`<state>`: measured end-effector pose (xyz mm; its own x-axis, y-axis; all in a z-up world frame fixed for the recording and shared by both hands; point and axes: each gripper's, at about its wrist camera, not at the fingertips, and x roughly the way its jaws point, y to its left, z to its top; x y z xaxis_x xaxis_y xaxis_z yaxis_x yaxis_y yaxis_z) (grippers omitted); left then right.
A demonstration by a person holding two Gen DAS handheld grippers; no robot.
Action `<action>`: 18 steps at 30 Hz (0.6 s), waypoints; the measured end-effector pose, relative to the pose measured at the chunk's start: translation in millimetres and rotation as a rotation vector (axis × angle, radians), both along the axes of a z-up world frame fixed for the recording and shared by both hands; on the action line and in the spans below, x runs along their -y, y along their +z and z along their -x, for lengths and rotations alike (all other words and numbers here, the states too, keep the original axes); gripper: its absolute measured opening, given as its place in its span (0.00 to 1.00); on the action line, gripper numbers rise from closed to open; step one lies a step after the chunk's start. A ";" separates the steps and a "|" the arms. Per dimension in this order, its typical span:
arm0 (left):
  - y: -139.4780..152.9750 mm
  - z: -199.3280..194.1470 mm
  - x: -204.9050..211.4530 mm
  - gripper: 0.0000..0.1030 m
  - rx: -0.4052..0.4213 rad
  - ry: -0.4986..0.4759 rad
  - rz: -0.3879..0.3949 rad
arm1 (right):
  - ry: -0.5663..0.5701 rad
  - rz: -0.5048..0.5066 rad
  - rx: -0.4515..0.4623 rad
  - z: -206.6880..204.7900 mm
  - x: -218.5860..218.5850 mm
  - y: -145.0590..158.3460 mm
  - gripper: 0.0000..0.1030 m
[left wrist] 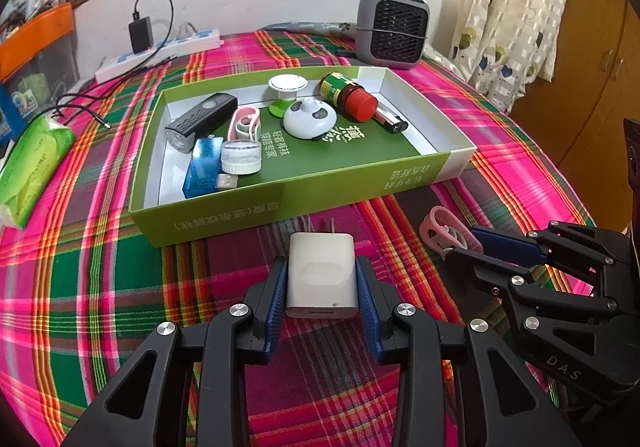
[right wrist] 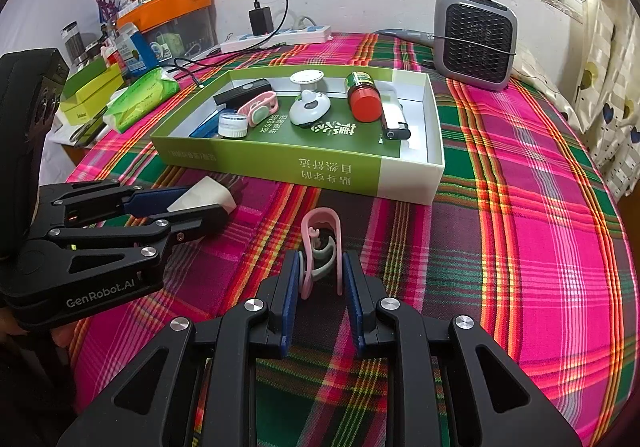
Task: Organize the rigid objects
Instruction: 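Lift the charger plug with the left gripper while the right gripper lifts the pink clip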
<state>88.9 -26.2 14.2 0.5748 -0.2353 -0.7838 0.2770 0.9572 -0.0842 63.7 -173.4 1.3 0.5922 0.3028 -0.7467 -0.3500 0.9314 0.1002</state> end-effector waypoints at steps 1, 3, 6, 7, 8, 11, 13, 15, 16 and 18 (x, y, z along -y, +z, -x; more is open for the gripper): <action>0.6 1.0 0.3 0.31 0.002 0.000 0.000 | 0.001 0.002 0.001 -0.1 -0.6 -0.2 0.23; 2.0 3.0 0.7 0.31 0.008 -0.001 0.001 | 0.004 0.006 0.003 0.1 -1.7 -0.3 0.23; 3.9 6.8 0.2 0.31 0.018 0.001 0.004 | 0.000 0.001 0.011 1.9 -0.9 1.0 0.23; 4.5 7.9 -0.2 0.31 0.020 0.001 0.005 | -0.003 -0.003 0.012 2.4 -0.1 1.5 0.23; 5.4 8.9 -0.3 0.31 0.023 0.001 0.005 | -0.004 -0.008 0.012 3.0 0.5 1.9 0.23; 9.2 11.6 -0.3 0.31 0.035 0.002 0.004 | -0.005 -0.014 0.016 5.9 0.7 3.4 0.23; 11.9 14.2 -1.0 0.31 0.044 0.003 0.008 | -0.004 -0.017 0.021 7.4 0.3 5.3 0.23; 15.5 16.6 -1.1 0.31 0.054 0.002 0.009 | -0.006 -0.021 0.030 8.7 0.2 7.9 0.23; 17.3 17.5 -1.1 0.31 0.059 0.002 0.011 | -0.006 -0.022 0.034 9.2 0.2 9.5 0.23; 21.2 19.9 -1.4 0.31 0.069 0.002 0.012 | -0.008 -0.026 0.044 10.9 0.0 13.0 0.23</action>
<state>69.0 -24.8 35.4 0.6280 -0.2431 -0.7393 0.2808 0.9567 -0.0761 52.8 -173.4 14.3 0.6264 0.3173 -0.7120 -0.3474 0.9313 0.1094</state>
